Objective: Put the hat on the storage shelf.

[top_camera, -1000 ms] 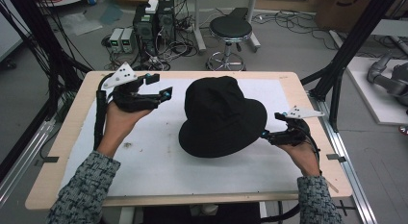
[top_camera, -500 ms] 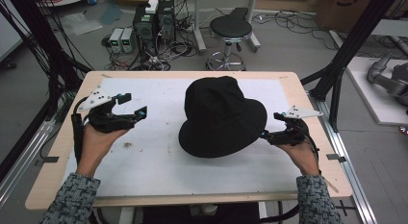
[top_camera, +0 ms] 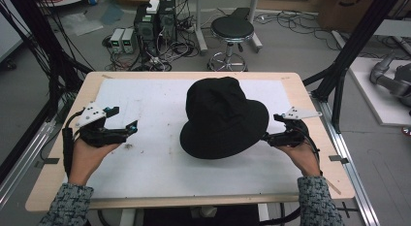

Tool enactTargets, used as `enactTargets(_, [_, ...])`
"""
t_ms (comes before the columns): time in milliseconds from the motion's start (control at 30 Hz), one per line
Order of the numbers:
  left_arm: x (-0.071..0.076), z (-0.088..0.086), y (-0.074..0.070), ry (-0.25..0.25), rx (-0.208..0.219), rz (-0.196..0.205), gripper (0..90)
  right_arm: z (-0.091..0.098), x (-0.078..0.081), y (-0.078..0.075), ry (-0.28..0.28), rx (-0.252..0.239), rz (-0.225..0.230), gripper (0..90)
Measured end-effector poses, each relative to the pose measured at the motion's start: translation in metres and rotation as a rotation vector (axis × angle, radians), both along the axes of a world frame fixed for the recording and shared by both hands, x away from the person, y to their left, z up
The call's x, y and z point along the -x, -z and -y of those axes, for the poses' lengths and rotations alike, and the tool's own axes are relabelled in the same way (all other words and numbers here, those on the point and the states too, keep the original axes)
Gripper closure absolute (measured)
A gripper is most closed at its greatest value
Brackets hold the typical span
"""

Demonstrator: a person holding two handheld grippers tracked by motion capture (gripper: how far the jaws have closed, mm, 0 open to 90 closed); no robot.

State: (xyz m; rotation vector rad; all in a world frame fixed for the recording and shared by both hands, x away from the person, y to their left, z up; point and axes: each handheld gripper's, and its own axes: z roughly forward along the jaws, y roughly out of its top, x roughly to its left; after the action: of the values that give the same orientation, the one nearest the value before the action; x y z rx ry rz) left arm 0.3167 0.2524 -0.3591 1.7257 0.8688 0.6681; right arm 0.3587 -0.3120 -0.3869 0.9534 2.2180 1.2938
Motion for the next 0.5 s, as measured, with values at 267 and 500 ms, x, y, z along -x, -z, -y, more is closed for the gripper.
enactTargets(267, [0.0002, -0.0039, 0.0045, -0.019, -0.011, -0.009, 15.8, 0.0005, 0.0023, -0.0012, 0.005, -0.001, 0.004, 7.5])
enactTargets(500, [-0.0019, -0.0017, 0.0068, -0.024, -0.027, -0.022, 15.9, -0.0007, 0.0033, -0.0006, 0.004, 0.005, 0.001, 7.5])
